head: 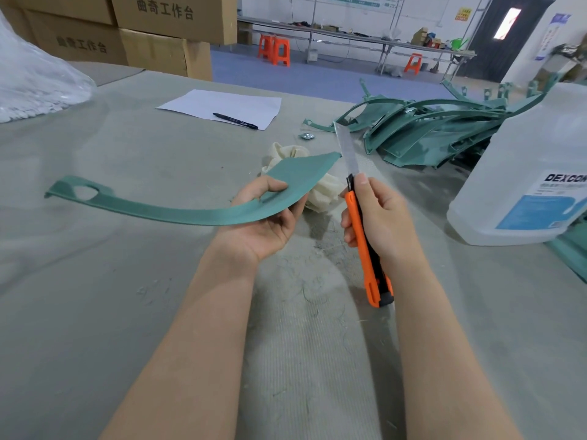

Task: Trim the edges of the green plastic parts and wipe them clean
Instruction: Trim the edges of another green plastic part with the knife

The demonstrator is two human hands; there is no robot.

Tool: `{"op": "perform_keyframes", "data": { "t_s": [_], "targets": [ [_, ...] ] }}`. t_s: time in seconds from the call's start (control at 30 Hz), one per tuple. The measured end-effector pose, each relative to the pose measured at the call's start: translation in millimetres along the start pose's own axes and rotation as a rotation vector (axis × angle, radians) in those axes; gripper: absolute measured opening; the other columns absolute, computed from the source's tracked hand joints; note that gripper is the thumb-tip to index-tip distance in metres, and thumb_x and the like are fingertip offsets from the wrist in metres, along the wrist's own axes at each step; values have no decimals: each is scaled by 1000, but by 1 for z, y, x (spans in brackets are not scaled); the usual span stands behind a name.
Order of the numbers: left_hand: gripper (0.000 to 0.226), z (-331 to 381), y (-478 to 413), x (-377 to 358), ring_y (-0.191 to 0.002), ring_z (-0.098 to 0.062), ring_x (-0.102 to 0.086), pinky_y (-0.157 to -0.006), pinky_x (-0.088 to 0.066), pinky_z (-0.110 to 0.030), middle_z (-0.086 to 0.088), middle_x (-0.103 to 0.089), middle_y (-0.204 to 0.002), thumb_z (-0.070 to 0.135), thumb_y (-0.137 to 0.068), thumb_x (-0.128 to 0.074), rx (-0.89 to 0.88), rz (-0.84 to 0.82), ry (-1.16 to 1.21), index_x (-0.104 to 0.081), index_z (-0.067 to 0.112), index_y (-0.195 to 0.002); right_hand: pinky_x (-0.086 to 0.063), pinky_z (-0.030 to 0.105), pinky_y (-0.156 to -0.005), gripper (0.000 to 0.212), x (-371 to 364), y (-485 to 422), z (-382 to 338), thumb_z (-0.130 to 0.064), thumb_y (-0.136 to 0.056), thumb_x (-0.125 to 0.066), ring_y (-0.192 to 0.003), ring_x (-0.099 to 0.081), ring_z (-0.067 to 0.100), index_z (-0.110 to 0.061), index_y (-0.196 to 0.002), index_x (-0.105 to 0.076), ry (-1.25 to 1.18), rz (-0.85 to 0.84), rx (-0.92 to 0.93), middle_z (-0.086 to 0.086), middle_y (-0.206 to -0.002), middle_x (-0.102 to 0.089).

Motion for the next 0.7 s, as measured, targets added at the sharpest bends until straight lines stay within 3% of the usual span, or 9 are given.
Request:
{"op": "perform_keyframes", "data": {
  "t_s": [0.47,0.7],
  "targets": [
    [22,-4,-2,-1,-62,-18,-70,-35,-39,-12,-5,-70,-82,4,-66,-57,46,-37,-2,-63,8,-88,-42,23,-40,35,-3,4,-4,-37,-103,-43,-39,-48,15,-15,-79,-56,62,-75,54,6,-55,-55],
    [26,-3,-3,-1,-61,-18,-70,-35,-42,-14,-7,-70,-79,3,-68,-57,19,-48,5,-63,6,-92,-41,25,-40,34,-18,9,-7,-34,-102,-44,-39,-48,16,-19,-74,-54,114,-222,63,8,-55,-55]
  ]
}}
Point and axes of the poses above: each hand's wrist, its own y-axis away from the middle knuckle, its own x-axis out of the back of the hand, z = x × y, the point moved 4 cm from there along -y, towards the middle knuckle
